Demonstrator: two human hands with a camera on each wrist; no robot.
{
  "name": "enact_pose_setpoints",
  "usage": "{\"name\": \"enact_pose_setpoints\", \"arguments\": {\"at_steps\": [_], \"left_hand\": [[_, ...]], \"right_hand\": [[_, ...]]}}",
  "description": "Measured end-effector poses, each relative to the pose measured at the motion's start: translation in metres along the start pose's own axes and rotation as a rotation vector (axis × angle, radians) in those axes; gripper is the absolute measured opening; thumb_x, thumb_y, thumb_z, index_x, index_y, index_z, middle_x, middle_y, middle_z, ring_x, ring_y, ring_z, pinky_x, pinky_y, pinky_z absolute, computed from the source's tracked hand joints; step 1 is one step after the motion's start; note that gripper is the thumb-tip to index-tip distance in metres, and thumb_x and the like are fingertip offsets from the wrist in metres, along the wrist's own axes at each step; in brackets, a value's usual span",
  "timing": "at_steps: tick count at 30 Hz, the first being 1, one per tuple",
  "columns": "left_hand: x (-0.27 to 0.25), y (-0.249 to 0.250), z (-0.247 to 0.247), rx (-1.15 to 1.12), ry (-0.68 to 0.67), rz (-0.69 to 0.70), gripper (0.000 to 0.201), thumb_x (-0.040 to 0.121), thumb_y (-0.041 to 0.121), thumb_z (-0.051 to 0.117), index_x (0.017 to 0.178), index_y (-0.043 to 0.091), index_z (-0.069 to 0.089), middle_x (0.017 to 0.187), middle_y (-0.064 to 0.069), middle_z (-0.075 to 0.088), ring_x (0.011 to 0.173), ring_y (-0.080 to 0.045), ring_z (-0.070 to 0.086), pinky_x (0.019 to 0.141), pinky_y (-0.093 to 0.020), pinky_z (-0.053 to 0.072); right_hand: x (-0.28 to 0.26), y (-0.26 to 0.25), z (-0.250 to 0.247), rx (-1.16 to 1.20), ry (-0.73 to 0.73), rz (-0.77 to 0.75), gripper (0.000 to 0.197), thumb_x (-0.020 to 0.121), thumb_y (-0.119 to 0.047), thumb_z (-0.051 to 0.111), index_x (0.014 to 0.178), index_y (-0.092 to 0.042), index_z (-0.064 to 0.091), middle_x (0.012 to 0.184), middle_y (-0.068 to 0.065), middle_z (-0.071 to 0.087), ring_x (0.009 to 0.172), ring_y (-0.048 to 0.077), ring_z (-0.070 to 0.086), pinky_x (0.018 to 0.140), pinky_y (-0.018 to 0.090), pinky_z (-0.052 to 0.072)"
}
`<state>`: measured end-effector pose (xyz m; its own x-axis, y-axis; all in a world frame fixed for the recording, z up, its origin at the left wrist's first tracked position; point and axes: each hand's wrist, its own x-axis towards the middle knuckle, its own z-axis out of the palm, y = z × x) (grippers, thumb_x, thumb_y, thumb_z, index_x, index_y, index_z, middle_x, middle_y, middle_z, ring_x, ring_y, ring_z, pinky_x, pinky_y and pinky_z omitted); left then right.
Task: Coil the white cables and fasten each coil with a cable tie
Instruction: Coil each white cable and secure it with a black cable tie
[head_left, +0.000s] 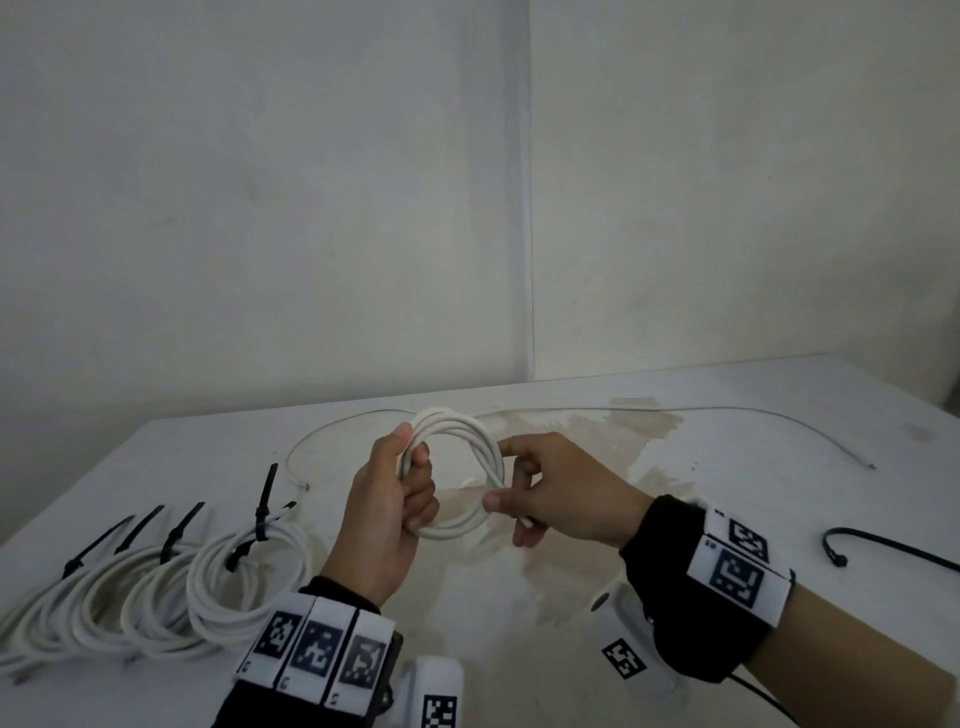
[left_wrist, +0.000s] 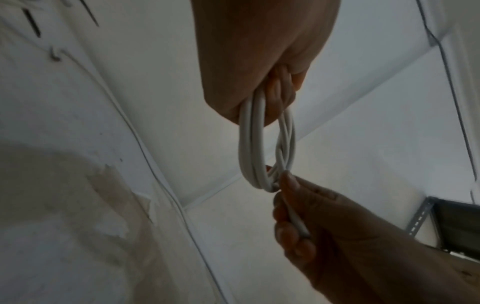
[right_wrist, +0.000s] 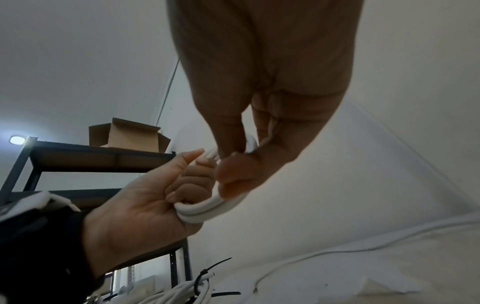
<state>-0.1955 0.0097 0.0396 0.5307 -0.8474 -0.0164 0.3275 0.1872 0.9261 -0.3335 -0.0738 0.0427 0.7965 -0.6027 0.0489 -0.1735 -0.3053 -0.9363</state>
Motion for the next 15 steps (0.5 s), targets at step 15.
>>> {"name": "enact_pose_setpoints", "arguments": {"at_steps": [15], "left_hand": [[-0.002,-0.015,-0.006,0.1,-0.028,0.031,0.041,0.1,0.032,0.028,0.075,0.01,0.053,0.058,0.0,0.045,0.054,-0.009,0.049,0.067,-0.025,0.044]], "right_hand": [[0.007,0.005,0.006,0.155,0.211,-0.197,0.018,0.097,-0.014,0.042,0.111,-0.015,0.052,0.073,-0.002,0.055,0.067,-0.002,0.054,0.068,0.013,0.043]]}}
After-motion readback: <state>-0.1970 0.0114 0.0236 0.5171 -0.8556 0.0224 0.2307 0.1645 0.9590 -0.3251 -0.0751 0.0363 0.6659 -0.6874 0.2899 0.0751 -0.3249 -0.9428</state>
